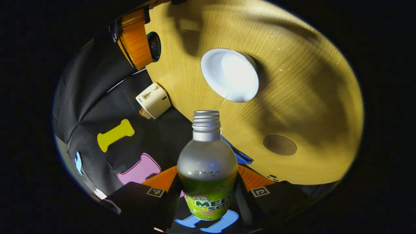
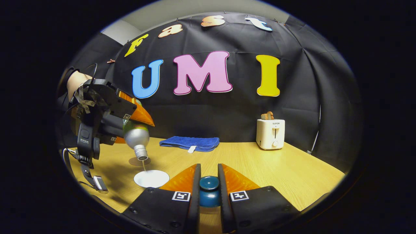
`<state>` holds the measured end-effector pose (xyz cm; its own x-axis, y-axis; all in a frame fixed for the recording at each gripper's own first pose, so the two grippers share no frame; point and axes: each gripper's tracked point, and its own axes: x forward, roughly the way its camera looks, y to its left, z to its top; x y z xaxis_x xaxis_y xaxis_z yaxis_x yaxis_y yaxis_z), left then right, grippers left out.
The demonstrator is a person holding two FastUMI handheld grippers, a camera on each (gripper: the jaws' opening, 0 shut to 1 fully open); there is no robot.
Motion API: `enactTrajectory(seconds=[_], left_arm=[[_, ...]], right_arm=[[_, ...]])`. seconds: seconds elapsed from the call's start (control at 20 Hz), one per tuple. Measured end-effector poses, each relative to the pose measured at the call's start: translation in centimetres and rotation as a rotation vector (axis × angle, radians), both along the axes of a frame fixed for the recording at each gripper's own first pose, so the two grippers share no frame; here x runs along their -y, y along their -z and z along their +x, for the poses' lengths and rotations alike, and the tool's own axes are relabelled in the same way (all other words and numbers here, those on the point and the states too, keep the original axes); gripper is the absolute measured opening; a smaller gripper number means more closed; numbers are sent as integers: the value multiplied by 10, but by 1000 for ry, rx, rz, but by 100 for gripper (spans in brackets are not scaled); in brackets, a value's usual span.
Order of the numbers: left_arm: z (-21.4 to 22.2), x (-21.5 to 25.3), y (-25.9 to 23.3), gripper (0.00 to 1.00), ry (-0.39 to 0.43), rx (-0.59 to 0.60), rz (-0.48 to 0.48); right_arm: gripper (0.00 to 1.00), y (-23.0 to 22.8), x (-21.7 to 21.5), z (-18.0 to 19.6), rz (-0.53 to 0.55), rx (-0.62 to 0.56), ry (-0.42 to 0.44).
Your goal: Open the teacup lid with one hand, grasp the water bottle and pour water into the teacup with the other hand; after pouring, place the water bottle on the coaster and then close the teacup lid.
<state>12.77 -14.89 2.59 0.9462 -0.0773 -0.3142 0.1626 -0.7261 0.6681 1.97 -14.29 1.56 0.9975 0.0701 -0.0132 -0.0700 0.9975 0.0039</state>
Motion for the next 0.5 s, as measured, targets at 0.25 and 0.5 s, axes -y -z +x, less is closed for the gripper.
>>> enactTrajectory(seconds=[0.25, 0.5], left_arm=[[-2, 3, -2, 81, 16, 5, -2], [-1, 1, 1, 81, 17, 3, -22]], right_arm=[[29, 0, 0, 1, 0, 0, -1], [29, 1, 1, 2, 0, 1, -2]])
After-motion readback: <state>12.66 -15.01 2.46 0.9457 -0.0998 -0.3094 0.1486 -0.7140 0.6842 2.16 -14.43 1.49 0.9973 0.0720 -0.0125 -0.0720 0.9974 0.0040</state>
